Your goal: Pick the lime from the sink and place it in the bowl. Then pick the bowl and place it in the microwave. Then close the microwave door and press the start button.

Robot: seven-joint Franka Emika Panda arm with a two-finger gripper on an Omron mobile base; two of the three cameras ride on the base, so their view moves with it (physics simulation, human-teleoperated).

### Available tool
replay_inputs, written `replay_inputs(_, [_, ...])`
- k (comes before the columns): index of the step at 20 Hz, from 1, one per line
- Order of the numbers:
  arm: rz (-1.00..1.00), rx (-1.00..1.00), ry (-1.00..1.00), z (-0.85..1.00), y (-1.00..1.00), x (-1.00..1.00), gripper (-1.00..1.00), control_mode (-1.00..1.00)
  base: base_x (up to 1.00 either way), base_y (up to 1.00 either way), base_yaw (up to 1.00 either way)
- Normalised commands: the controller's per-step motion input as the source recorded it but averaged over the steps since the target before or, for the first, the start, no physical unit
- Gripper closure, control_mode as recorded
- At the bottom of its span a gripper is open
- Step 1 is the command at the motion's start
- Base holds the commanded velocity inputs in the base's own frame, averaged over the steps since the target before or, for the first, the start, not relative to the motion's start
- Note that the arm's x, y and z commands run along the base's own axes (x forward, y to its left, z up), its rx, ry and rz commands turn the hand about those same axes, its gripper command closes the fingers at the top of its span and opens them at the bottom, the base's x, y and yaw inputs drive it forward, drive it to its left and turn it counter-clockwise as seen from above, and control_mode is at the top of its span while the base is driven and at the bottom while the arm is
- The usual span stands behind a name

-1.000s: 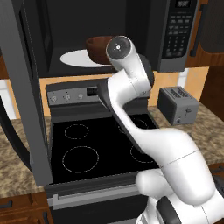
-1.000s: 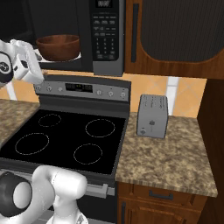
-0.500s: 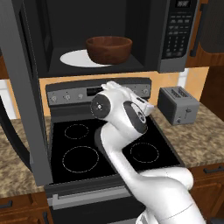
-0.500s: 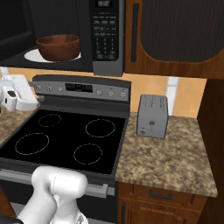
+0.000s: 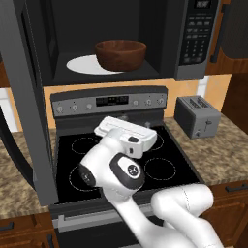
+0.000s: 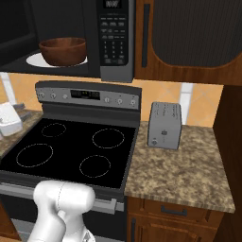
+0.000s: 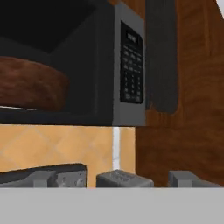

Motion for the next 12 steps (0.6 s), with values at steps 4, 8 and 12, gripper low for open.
replay_inputs(4, [-0.21,-0.51,-0.04,0.00,1.00,0.00,-1.00,-1.00,0.00,0.00,0.00])
replay_inputs(8, [-0.16,-0.27,-0.07,0.00,1.00,0.00,-1.00,-1.00,0.00,0.00,0.00])
replay_inputs(12, [-0.14,-0.21,-0.10,0.02,1.00,-0.09,-1.00,-1.00,0.00,0.00,0.00])
